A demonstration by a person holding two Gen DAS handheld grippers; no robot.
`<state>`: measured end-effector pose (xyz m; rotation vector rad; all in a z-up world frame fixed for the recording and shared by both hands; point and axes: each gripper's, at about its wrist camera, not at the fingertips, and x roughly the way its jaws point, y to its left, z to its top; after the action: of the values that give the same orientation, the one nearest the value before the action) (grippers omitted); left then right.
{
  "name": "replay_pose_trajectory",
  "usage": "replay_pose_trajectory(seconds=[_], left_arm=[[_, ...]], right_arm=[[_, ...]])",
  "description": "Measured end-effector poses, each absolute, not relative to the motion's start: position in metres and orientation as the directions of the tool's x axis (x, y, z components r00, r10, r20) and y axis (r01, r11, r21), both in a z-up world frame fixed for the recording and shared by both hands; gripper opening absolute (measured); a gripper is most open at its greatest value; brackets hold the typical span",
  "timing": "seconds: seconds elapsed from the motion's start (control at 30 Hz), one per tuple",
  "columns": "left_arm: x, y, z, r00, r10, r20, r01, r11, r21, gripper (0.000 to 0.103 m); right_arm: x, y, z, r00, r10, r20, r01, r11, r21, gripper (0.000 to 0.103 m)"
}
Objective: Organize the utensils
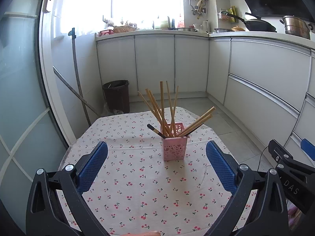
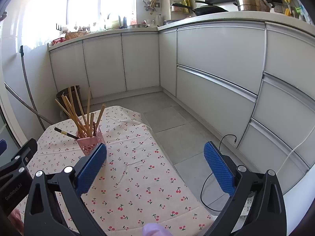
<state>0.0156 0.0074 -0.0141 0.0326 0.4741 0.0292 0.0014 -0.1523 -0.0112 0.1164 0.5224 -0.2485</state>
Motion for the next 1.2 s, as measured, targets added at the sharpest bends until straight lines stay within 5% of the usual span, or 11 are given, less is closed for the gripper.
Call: replay_pose_trajectory(seconds=[1.2], left_arm=[[0.0204,0.0111,-0.0186,0.876,0.055,-0.478,-0.043,0.998,0.036,0.096]], right_arm=[[0.0056,-0.1484,-0.0201,0.824,-0.189,-0.535,0.25,0.967,0.044,0.096]])
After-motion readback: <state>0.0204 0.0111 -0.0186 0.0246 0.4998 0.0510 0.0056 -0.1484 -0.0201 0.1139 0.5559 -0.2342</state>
